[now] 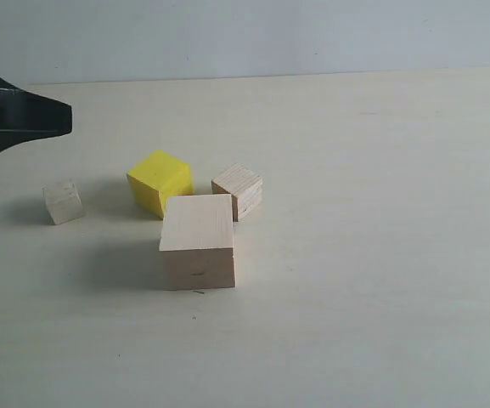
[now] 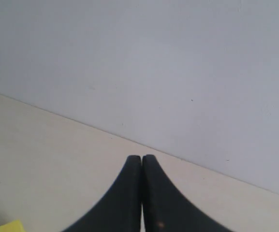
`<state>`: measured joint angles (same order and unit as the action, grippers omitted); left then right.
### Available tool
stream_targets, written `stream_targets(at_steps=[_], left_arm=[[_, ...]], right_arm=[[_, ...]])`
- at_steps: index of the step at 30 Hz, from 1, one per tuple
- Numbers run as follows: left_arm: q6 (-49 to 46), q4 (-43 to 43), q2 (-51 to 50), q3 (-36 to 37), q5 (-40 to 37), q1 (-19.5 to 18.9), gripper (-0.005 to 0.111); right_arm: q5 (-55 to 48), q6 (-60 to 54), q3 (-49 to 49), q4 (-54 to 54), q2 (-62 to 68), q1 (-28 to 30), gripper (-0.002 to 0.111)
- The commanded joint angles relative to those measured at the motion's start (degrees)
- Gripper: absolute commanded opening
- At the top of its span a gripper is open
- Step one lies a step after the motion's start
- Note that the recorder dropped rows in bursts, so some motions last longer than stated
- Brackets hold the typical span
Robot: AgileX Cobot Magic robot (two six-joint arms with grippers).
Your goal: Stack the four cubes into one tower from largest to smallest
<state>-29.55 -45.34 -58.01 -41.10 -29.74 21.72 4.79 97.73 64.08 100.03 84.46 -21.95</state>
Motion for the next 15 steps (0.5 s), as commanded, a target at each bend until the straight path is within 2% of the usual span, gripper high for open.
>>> stream_targets(at_steps=[1,5,11,15], left_arm=[[2.7,4.0,0.8,-0.2,4.9,-0.1,0.0],[3.0,4.4,4.0,2.4,8.7,-0.1,0.0],[3.0,4.4,8.3,7.3,10.5,-0.1,0.0],[3.0,4.4,8.7,8.6,11.7,-0.1,0.0]], right_arm=[[2.4,0.4,-0.6,-0.1,-2.3,-0.1,0.0],[1.5,-0.2,-3.3,-0.1,-6.6,-0.1,0.0],[-19.1,-1.7,-6.7,-0.1,-11.4,0.9,0.0],[-15.5,-3.6,-6.6,-0.1,-12.5,3.6,0.0]])
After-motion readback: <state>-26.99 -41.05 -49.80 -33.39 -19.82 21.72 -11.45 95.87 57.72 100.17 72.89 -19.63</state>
